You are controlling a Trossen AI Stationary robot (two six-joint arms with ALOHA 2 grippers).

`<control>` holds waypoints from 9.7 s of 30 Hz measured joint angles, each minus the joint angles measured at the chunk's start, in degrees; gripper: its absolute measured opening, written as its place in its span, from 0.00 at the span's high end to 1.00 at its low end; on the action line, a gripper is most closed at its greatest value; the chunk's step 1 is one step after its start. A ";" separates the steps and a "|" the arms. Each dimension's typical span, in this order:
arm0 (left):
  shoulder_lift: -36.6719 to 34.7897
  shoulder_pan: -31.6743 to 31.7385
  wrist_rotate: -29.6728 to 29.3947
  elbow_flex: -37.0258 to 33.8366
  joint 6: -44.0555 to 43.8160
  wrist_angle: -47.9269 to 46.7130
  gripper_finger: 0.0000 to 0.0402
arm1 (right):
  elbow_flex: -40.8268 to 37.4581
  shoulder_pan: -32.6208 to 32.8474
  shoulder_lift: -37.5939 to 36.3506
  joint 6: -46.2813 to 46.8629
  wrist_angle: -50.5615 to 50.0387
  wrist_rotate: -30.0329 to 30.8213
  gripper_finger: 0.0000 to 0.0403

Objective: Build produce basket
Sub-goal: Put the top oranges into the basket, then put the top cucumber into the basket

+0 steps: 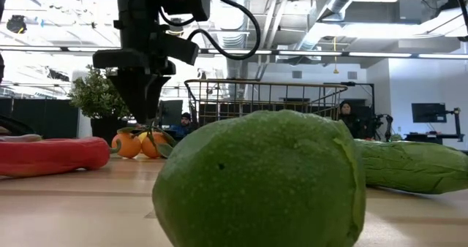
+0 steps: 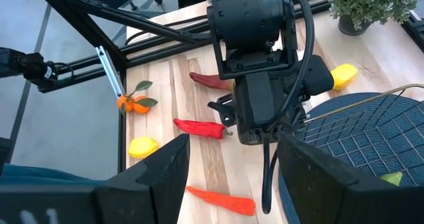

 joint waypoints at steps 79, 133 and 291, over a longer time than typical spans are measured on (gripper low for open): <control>0.02 -0.85 -1.21 -8.48 -6.14 10.07 0.49 | 0.00 0.02 0.00 -0.48 -0.03 0.15 0.38; -22.23 5.96 -3.55 2.98 -2.27 13.19 1.00 | 0.00 1.97 -9.52 5.02 -17.37 26.16 0.99; -18.17 -2.85 -16.19 27.55 -20.18 -31.98 0.56 | -0.50 -4.45 -10.39 9.78 -23.28 9.21 0.93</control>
